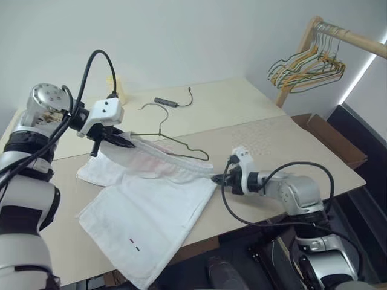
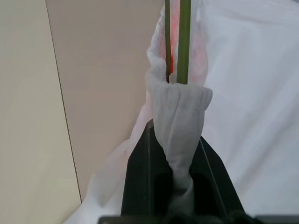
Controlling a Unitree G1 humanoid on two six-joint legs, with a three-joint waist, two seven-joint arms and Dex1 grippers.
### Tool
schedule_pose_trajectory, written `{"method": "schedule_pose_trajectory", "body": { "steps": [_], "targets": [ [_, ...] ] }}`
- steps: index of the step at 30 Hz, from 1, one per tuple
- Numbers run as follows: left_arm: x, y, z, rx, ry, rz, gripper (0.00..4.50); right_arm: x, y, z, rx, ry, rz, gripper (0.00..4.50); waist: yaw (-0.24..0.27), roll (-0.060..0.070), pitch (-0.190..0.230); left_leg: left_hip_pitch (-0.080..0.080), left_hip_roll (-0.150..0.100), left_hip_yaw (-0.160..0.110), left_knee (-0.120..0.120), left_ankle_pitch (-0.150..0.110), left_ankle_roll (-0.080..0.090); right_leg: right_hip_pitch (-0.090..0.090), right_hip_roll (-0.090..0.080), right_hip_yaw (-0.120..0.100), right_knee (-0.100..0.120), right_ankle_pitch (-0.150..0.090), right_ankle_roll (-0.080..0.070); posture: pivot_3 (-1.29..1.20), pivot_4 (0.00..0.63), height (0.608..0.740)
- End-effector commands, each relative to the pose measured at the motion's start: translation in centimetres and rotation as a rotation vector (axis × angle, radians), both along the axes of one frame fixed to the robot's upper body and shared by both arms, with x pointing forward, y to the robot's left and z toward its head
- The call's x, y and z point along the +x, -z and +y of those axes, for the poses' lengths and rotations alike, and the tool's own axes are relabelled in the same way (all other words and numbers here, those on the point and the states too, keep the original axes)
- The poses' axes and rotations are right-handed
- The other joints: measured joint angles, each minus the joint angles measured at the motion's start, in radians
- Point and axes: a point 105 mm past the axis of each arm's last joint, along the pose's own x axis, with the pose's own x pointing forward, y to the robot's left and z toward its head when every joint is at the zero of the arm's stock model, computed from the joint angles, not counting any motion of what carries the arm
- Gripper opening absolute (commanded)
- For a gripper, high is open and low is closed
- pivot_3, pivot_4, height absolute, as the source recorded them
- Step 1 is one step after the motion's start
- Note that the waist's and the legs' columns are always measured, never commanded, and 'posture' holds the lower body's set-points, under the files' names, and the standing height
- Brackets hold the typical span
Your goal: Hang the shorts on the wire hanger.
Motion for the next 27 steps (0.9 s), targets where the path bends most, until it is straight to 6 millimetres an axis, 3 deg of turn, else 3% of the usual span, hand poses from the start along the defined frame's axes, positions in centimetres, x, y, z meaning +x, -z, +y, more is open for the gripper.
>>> {"method": "schedule_pose_trajectory", "body": {
  "steps": [1, 15, 20, 27],
  "targets": [
    [-0.4, -1.0, 0.3, -0.024, 0.004, -0.015, 0.0, 1.6, -1.3, -1.9, -0.023, 0.034, -0.069, 0.04, 0.002, 0.0, 0.0, 0.0, 0.0, 0.0, 0.0, 0.0, 0.0, 0.0, 0.0, 0.0, 0.0, 0.0, 0.0, -0.24, 0.0, 0.74],
    [-0.2, 0.2, 0.9, 0.019, -0.016, 0.002, 0.0, 2.0, -2.9, -3.4, -0.12, -0.038, -0.155, 0.04, 0.001, 0.0, 0.0, 0.0, 0.0, 0.0, 0.0, 0.0, 0.0, 0.0, 0.0, 0.0, 0.0, 0.0, 0.0, -0.24, 0.0, 0.74],
    [0.1, -1.2, 0.5, -0.059, -0.022, -0.033, 0.0, 2.4, -0.2, -5.3, -0.229, 0.013, -0.089, 0.04, 0.002, 0.0, 0.0, 0.0, 0.0, 0.001, 0.0, 0.0, 0.0, 0.0, 0.0, 0.0, 0.0, 0.0, 0.0, -0.25, 0.0, 0.74],
    [-0.3, -1.1, 0.7, -0.052, -0.021, -0.019, 0.0, 2.7, 0.6, -5.7, -0.272, 0.022, -0.087, 0.04, 0.001, 0.0, 0.0, 0.0, 0.0, 0.001, 0.0, 0.0, 0.0, 0.0, 0.0, 0.0, 0.0, 0.0, 0.0, -0.24, 0.0, 0.74]
  ]
}}
